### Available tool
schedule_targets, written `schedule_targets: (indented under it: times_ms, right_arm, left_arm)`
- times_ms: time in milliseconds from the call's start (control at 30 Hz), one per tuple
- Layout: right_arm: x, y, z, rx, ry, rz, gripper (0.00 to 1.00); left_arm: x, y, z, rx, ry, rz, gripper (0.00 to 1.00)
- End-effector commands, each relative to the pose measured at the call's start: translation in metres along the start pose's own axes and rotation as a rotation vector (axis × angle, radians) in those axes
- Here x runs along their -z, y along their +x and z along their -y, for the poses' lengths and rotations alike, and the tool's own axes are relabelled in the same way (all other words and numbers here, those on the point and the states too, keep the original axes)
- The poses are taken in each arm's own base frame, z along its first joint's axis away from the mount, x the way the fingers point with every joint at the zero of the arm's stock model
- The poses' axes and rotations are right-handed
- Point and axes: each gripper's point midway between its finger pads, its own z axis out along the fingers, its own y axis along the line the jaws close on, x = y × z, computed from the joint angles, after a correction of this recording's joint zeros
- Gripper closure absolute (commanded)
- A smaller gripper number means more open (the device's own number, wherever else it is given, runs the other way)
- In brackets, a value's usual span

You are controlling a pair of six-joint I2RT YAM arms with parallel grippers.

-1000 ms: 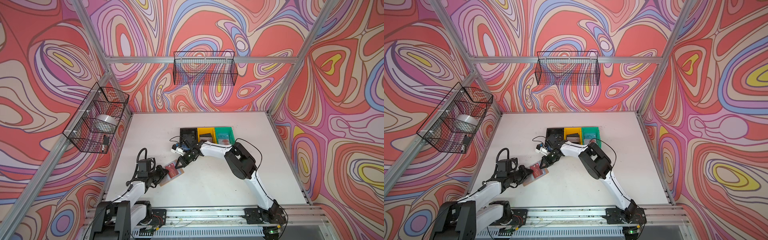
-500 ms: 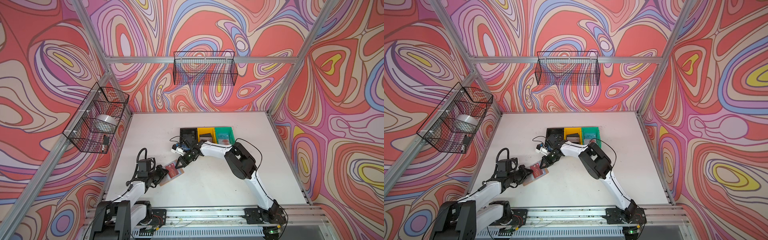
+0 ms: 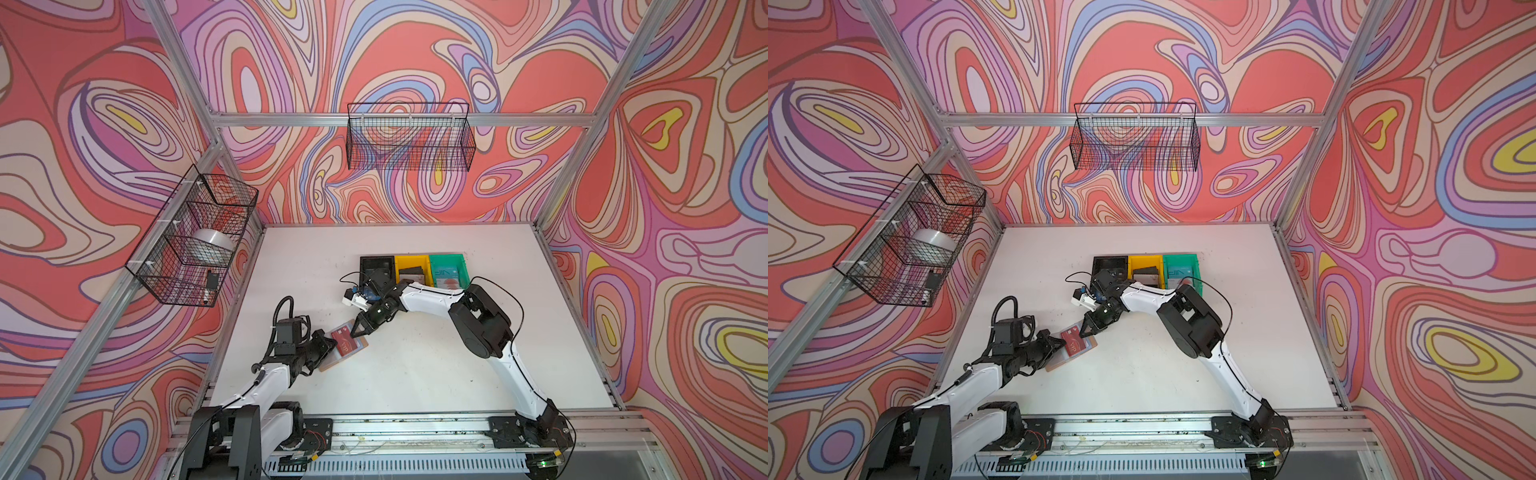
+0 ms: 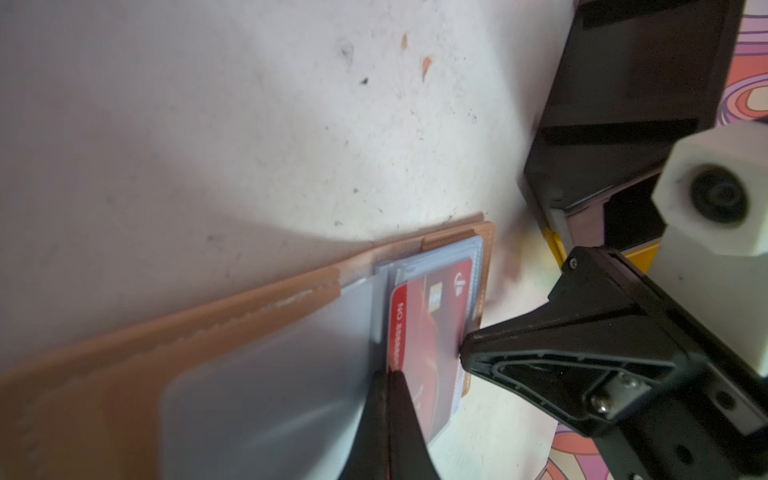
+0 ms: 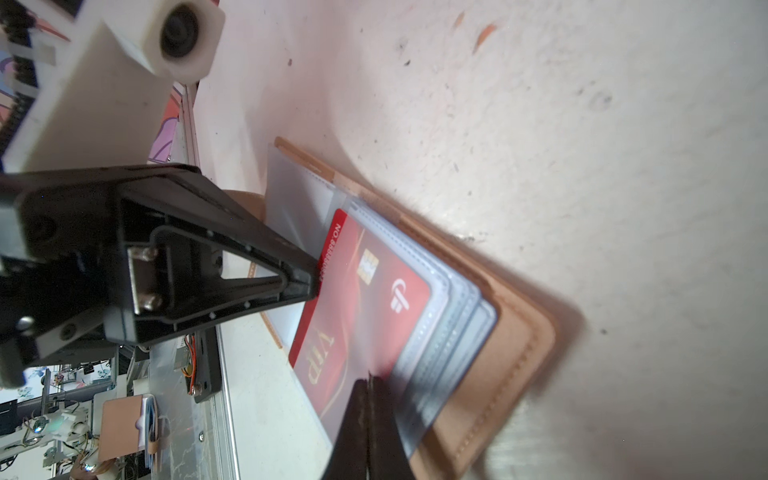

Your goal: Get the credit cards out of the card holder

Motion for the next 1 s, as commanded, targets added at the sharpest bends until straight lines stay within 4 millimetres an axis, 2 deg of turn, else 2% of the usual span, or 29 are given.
schedule_targets:
  times_ms: [0,600,967]
  right_arm:
    - [-0.018,0.027,0.024,-0.076,0.034,-0.076,0.95]
    - [-0.01,0.025,0.035,-0.121,0.043,-0.067,0.95]
    - [-0.001,0.022,0.038,-0.12,0.051,-0.056,0.95]
  left_arm:
    - [0.001,0.012,-0.018,0.021,-0.06,-0.031,1.0]
    - [0.014,0.024,-0.032,0.042,-0.131,-0.048,1.0]
    - [0.034,0.018,-0.027,0.035,-0.162,0.007,1.0]
